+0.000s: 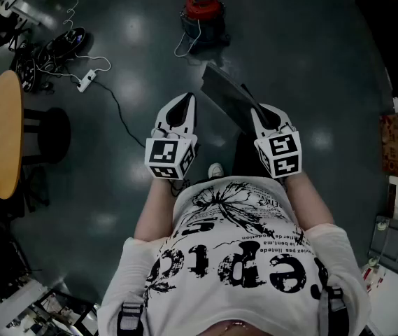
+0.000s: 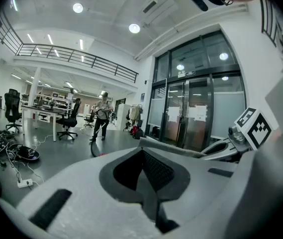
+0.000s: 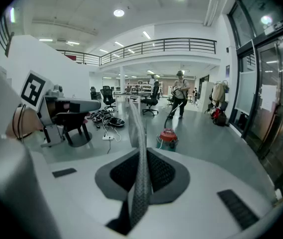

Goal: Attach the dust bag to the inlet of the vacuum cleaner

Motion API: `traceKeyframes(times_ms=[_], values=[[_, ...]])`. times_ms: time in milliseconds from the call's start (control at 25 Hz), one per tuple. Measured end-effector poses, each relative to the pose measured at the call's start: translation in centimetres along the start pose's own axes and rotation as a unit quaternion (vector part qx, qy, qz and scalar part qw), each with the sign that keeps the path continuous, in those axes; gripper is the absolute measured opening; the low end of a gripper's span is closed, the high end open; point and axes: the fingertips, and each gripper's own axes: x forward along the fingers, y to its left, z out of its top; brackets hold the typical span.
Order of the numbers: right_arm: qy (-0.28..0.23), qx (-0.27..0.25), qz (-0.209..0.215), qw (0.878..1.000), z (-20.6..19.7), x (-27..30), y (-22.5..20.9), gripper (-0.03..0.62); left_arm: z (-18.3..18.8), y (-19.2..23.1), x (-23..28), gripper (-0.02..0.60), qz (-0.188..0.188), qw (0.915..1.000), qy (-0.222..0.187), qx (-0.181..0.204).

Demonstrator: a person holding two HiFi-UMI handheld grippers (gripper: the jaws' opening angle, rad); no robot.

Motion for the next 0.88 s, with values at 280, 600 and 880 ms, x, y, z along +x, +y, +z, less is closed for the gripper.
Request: traceKeyframes(times_ms=[280,600,880], values=[[0.008,-0.008,0.033,0.999,1.4,6.1,-6.2,0.026,0.3,2.0,7.8,0.003,0.027,0.9996,0.008,-0.005],[0.016,-0.021,0.085,0.996,5.7,13.2,-15.3,0.026,3.3,4.0,19.1,0.003,0.069,0.9975,0.009,-0.012],[0.016,-0.030,0.117,0.993,8.6,19.0,-23.6,0.026,4.4,4.9,28.5,0.005,0.090,0.9955,0.009,-0.025]])
